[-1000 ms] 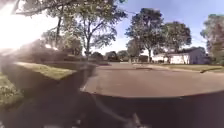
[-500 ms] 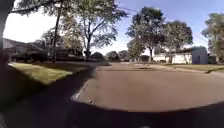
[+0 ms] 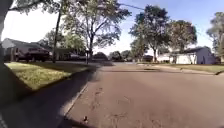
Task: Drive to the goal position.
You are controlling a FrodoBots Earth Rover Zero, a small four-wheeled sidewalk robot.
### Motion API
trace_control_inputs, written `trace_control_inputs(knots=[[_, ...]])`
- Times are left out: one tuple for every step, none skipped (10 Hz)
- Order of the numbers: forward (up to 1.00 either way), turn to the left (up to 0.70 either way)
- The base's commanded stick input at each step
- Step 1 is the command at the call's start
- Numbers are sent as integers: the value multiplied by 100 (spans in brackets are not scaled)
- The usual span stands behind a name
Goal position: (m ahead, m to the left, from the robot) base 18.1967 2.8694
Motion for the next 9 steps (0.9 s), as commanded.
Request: trace_control_inputs(knots=[[100,1],[100,0],[100,0],[100,0],[100,0],[100,0],[100,0],[100,0],[100,0]])
